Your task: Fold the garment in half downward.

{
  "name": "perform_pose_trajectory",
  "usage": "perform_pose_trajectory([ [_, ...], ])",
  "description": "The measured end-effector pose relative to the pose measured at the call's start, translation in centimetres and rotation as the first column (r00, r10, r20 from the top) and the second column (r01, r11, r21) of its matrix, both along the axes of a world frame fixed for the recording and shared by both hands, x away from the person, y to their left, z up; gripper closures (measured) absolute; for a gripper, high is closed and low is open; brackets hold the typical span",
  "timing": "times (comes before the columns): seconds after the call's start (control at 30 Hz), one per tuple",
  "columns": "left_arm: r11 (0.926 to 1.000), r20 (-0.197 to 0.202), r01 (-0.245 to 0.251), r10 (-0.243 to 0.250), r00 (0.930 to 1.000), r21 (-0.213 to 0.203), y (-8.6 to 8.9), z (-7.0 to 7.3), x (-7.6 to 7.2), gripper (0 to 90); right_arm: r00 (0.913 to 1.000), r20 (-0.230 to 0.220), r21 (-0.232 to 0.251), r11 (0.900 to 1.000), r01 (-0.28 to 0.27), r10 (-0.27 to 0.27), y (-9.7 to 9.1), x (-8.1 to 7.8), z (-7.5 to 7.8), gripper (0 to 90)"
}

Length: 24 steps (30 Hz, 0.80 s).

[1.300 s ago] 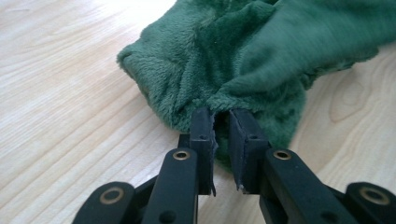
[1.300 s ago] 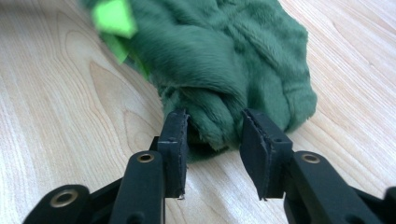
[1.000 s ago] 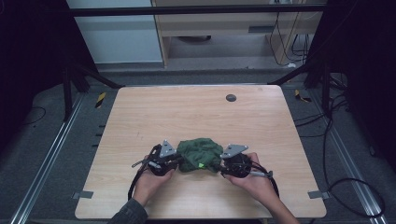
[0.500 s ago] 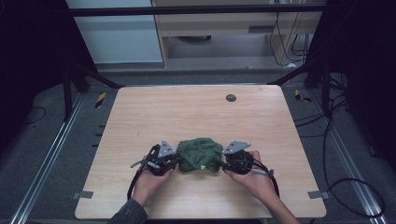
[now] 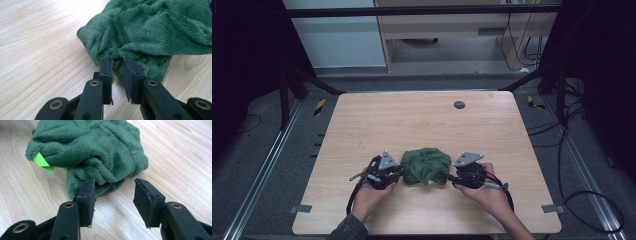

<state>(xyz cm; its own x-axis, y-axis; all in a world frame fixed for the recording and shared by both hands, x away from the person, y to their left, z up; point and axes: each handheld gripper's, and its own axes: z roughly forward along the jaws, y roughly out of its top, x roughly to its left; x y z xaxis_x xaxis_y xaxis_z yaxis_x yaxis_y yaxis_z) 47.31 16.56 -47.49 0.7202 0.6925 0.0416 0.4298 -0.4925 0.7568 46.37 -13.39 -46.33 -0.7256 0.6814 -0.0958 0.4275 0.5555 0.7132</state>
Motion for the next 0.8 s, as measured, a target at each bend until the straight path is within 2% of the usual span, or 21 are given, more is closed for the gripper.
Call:
perform_pose_trajectory([
  [0.23, 1.0, 0.001, -0.004, 0.004, 1.0, -0.003, 0.3, 0.3, -0.2, 74.8, 1.0, 0.001, 0.002, 1.0, 0.008, -0.008, -0.2, -0.1, 0.1, 46.9],
  [0.53, 0.9996, -0.004, 0.02, -0.02, 0.9998, 0.022, 0.1, 0.8, -0.5, 72.9, 1.0, -0.004, 0.009, 0.9999, 0.008, -0.008, -0.4, 0.0, 0.4, 43.6],
  [0.73, 0.9997, -0.004, 0.02, -0.02, 0.9998, 0.011, 0.3, 1.2, -0.4, 71.2, 1.0, 0.004, 0.023, 0.9997, 0.005, -0.005, -0.6, 0.1, 0.8, 42.9],
  [0.8, 0.9995, 0.002, 0.024, -0.024, 0.9997, 0.02, 0.2, 1.3, -0.5, 69.3, 1.0, 0.005, 0.027, 0.9996, 0.0, -0.001, -0.7, 0.1, 0.9, 41.8],
])
